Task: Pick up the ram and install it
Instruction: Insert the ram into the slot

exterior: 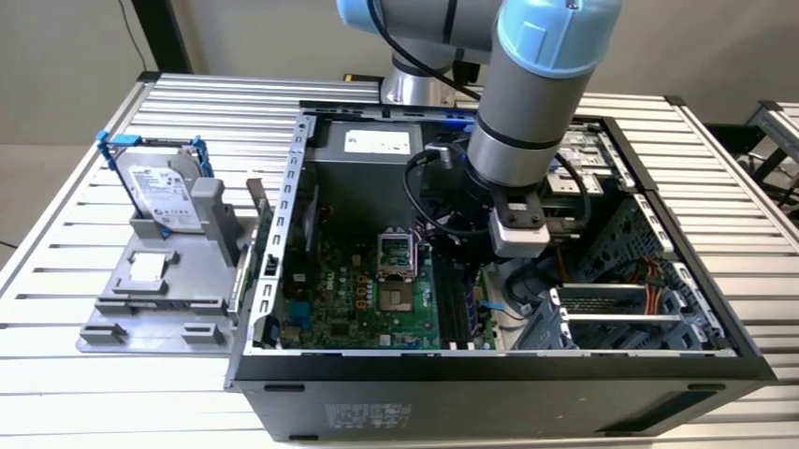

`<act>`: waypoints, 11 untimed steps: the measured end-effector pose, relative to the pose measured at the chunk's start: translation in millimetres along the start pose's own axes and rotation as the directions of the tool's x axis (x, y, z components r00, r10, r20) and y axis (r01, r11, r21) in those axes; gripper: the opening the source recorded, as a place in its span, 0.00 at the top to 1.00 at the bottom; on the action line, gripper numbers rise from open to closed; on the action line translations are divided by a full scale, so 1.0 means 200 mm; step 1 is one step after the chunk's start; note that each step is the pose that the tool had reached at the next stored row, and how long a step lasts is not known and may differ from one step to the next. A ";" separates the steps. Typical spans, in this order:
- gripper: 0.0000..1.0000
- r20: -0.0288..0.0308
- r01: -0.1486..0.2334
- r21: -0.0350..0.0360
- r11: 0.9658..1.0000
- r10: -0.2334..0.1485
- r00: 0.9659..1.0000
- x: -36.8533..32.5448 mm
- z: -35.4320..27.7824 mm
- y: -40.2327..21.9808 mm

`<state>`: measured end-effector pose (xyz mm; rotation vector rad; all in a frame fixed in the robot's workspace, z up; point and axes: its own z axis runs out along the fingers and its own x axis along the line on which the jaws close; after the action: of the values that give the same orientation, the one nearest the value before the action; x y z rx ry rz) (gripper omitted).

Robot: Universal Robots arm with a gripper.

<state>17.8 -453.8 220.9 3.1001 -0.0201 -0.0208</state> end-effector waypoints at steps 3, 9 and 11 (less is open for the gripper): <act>1.00 0.000 -0.002 0.000 1.000 0.002 1.000 0.000 0.001 -0.001; 1.00 0.001 -0.019 -0.002 1.000 0.019 1.000 0.000 -0.001 -0.001; 1.00 0.001 -0.024 -0.002 1.000 0.024 1.000 0.000 -0.001 -0.001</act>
<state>17.9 -453.5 221.1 3.0977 -0.0569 -0.0214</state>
